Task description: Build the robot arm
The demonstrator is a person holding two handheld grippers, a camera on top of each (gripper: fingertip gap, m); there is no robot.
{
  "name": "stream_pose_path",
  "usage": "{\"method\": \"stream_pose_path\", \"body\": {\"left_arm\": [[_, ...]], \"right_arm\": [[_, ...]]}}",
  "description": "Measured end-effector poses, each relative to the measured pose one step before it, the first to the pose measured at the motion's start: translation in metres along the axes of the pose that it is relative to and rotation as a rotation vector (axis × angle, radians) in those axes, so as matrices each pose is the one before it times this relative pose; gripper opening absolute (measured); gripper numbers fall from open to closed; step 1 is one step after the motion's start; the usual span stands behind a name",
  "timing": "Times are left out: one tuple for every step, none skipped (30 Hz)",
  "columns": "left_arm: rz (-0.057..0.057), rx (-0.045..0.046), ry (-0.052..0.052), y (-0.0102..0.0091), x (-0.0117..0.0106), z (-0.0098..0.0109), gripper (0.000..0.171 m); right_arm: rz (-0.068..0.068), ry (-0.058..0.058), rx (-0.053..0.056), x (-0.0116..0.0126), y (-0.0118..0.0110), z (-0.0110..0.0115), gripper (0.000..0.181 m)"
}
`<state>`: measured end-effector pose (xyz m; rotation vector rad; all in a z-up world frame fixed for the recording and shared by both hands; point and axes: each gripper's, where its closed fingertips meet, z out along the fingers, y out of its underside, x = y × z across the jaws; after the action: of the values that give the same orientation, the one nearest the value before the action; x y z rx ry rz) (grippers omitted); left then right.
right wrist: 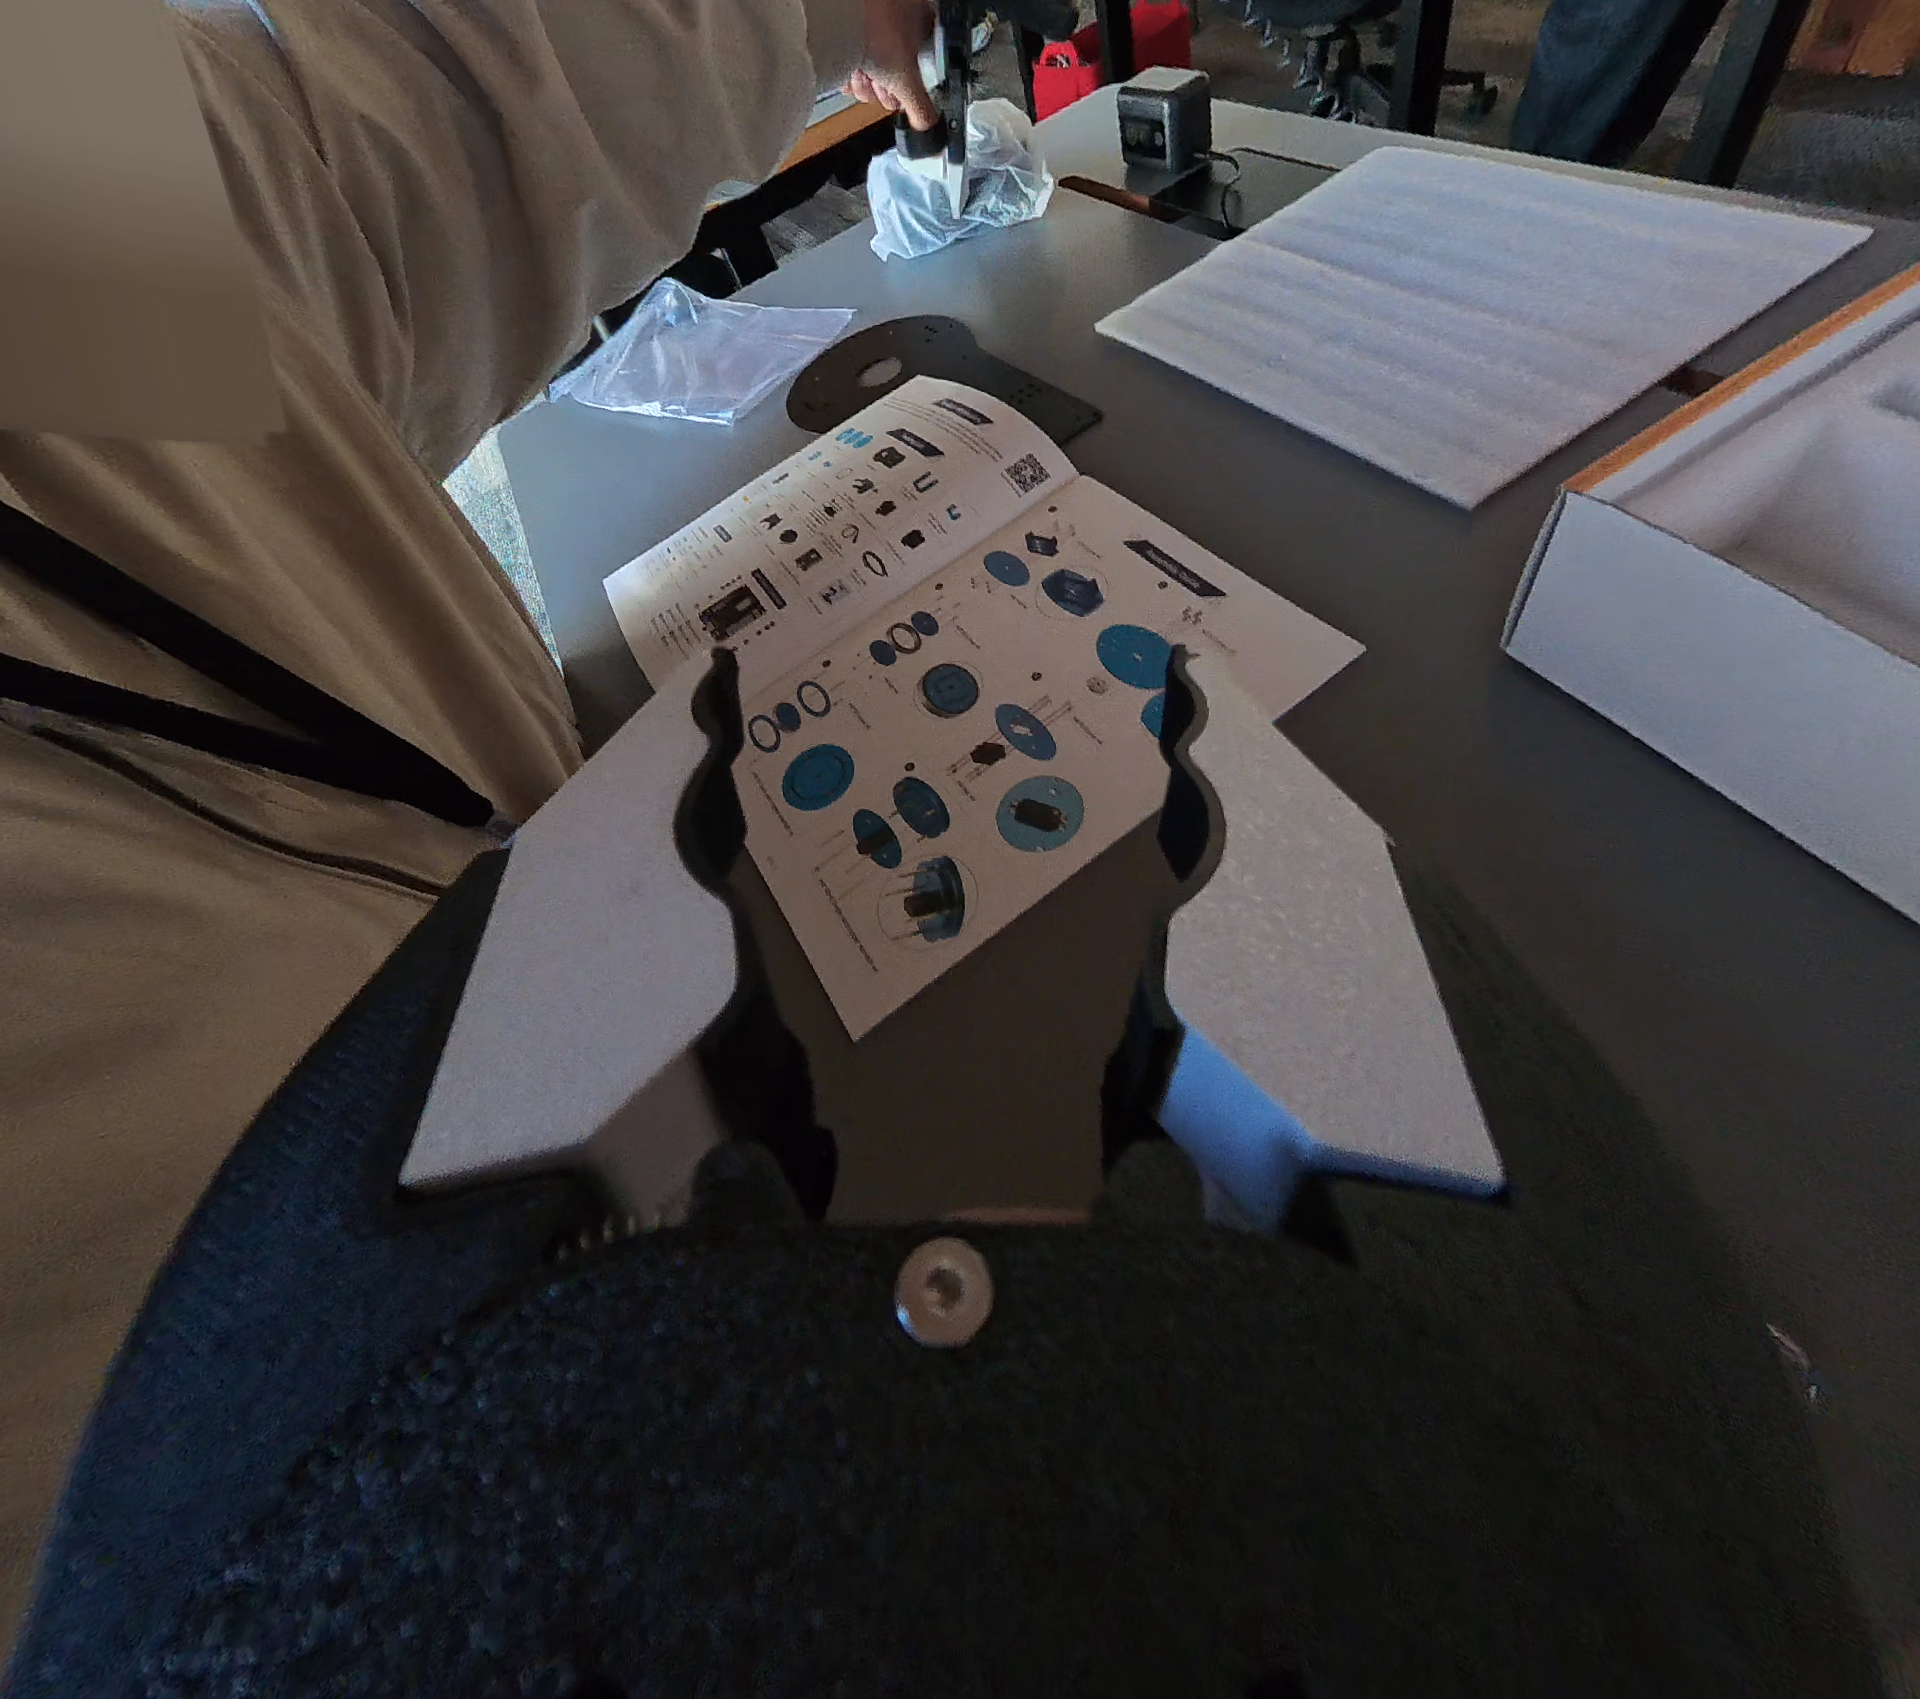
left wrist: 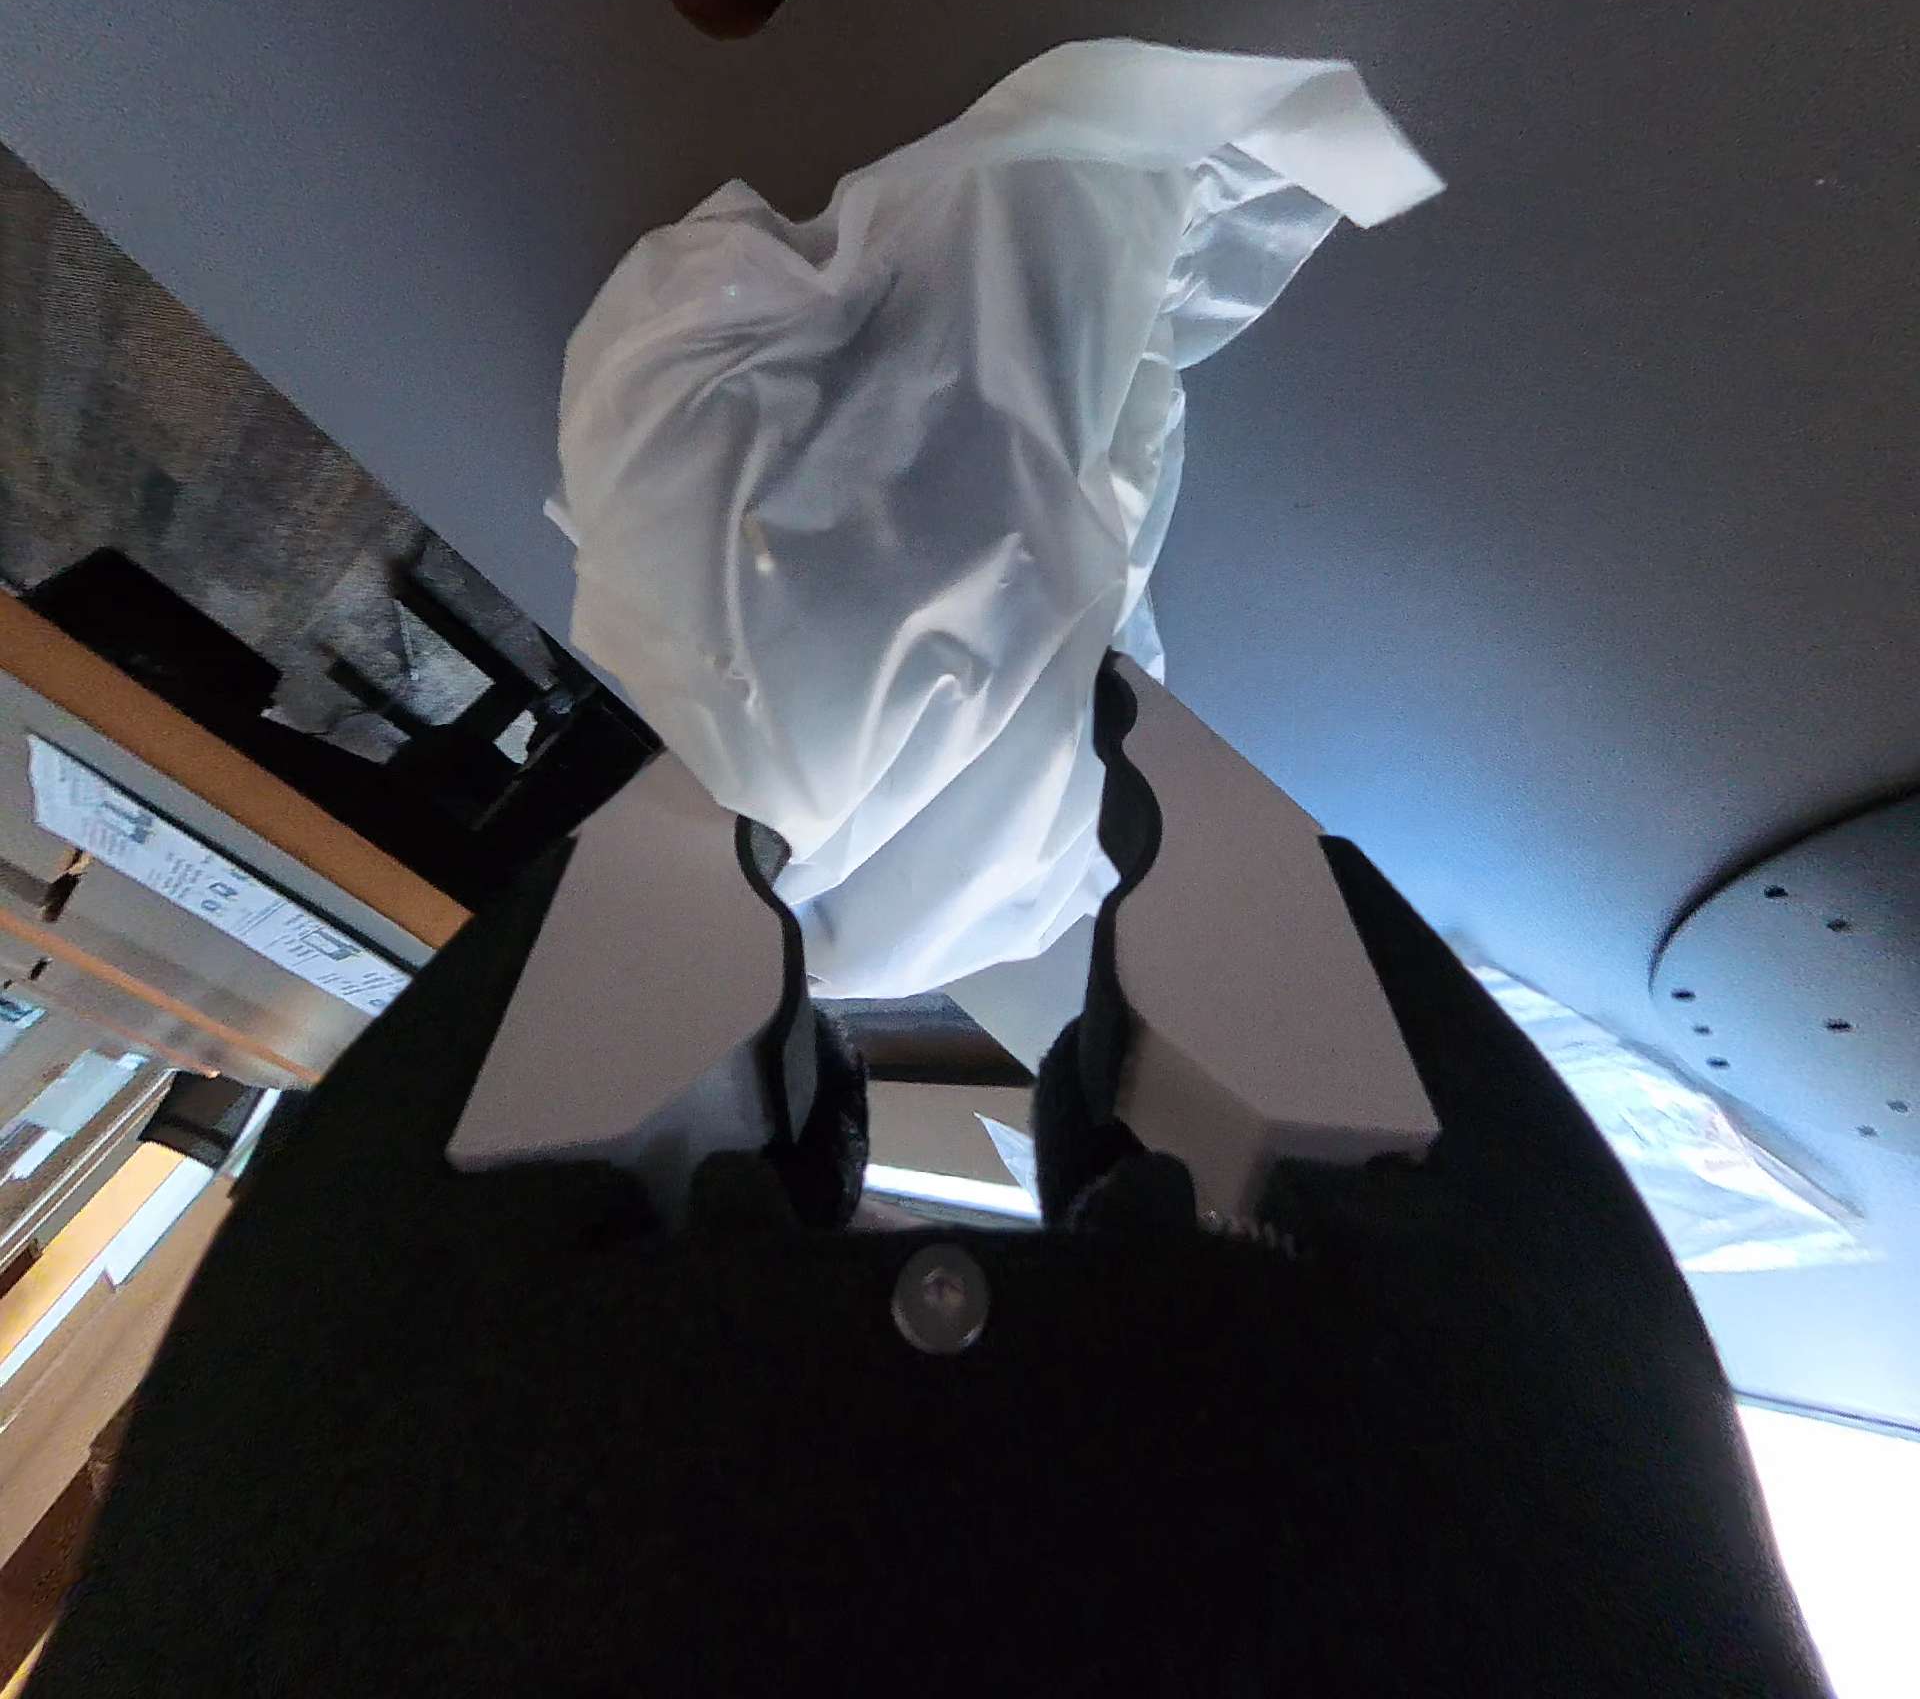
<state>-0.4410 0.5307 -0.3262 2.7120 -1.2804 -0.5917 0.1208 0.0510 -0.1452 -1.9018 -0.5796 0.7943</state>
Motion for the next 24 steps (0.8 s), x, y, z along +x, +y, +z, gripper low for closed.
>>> {"method": "stream_pose_path", "body": {"left_arm": [[-0.0039, 0.01217, -0.0272, -0.00011, -0.00064, 0.0011, 0.063], [-0.0059, 0.01445, -0.0296, 0.0003, -0.00153, -0.00017, 0.069], [-0.0081, 0.01833, -0.0169, 0.0008, -0.00067, -0.00185, 0.07], [-0.0129, 0.02378, -0.0014, 0.00099, 0.00075, -0.00312, 0.076], [-0.0188, 0.02797, 0.0075, 0.00158, 0.00122, -0.00433, 0.081], [-0.021, 0.03355, 0.0076, 0.00143, 0.00076, -0.00628, 0.085], [-0.0217, 0.05237, 0.0045, -0.00064, 0.00003, -0.00921, 0.086], [-0.0257, 0.07135, 0.0121, -0.00291, 0.00107, -0.01205, 0.086], [-0.0296, 0.07974, 0.024, -0.00431, 0.00333, -0.01366, 0.086], [-0.0287, 0.08269, 0.0323, -0.00518, 0.00551, -0.01409, 0.086], [-0.0251, 0.08862, 0.0292, -0.00665, 0.00674, -0.01471, 0.086], [-0.0252, 0.10281, 0.0285, -0.00914, 0.00936, -0.01598, 0.086], [-0.0327, 0.11307, 0.042, -0.01116, 0.01464, -0.01694, 0.083], [-0.0391, 0.11939, 0.0579, -0.01225, 0.02069, -0.01707, 0.081], [-0.0358, 0.13146, 0.0704, -0.01307, 0.02675, -0.0166, 0.081], [-0.0307, 0.14439, 0.0778, -0.0129, 0.03169, -0.01529, 0.08], [-0.0338, 0.14203, 0.0852, -0.01002, 0.03508, -0.01253, 0.079], [-0.0388, 0.12195, 0.0962, -0.00455, 0.03747, -0.0093, 0.079], [-0.0365, 0.09649, 0.1001, 0.00048, 0.03736, -0.00629, 0.078], [-0.035, 0.0716, 0.0871, 0.00465, 0.03375, -0.0032, 0.079], [-0.0367, 0.04755, 0.0669, 0.00841, 0.02787, -0.00076, 0.079], [-0.0344, 0.0208, 0.0473, 0.01184, 0.02212, 0.00122, 0.078], [-0.0302, 0.0034, 0.0293, 0.01368, 0.01632, 0.00288, 0.078], [-0.0219, -0.00401, 0.0226, 0.01358, 0.01297, 0.00379, 0.078]], "right_arm": [[0.0007, 0.0032, -0.0034, 0.00155, 0.00228, -0.00162, 0.08], [-0.0012, 0.0017, -0.0012, 0.0011, 0.00125, -0.00187, 0.08], [-0.0015, 0.0, 0.0026, 0.00048, 0.00017, -0.00188, 0.08], [-0.0008, -0.0002, 0.0024, 0.00046, -0.00007, -0.00214, 0.08], [-0.0005, 0.0018, -0.0009, 0.00099, 0.00023, -0.00214, 0.08], [-0.0044, 0.0066, -0.0054, 0.00214, 0.00067, -0.00214, 0.08], [-0.0109, 0.013, -0.0067, 0.00396, 0.00066, -0.00239, 0.08], [-0.0098, 0.0186, -0.006, 0.00611, -0.0001, -0.00243, 0.08], [-0.0041, 0.0161, -0.0059, 0.00724, -0.00105, -0.00193, 0.08], [0.0004, 0.0096, -0.0055, 0.00756, -0.0019, -0.00126, 0.08], [0.0011, 0.0134, -0.0113, 0.00894, -0.00211, -0.00053, 0.08], [-0.0089, 0.02, -0.0126, 0.01038, -0.00309, 0.00007, 0.08], [-0.0213, 0.0258, -0.0089, 0.01217, -0.00422, 0.00097, 0.078], [-0.0252, 0.034, -0.0152, 0.01503, -0.00385, 0.00257, 0.077], [-0.0171, 0.0362, -0.0166, 0.01705, -0.00492, 0.004, 0.075], [-0.0098, 0.0269, -0.0163, 0.01705, -0.00555, 0.00549, 0.068], [-0.0108, 0.0229, -0.022, 0.01798, -0.00462, 0.00756, 0.062], [-0.0124, 0.0247, -0.0304, 0.01981, -0.00283, 0.00951, 0.058], [-0.0127, 0.0266, -0.0392, 0.02212, -0.00213, 0.01131, 0.056], [-0.0224, 0.0404, -0.0605, 0.02594, -0.00011, 0.01315, 0.055], [-0.026, 0.0472, -0.0702, 0.02791, 0.00042, 0.01469, 0.054], [-0.0297, 0.0443, -0.067, 0.02833, -0.00069, 0.01595, 0.053], [-0.0262, 0.032, -0.0567, 0.02652, -0.00201, 0.01716, 0.051], [0.0066, -0.0001, -0.029, 0.0219, -0.00557, 0.01708, 0.047]]}}
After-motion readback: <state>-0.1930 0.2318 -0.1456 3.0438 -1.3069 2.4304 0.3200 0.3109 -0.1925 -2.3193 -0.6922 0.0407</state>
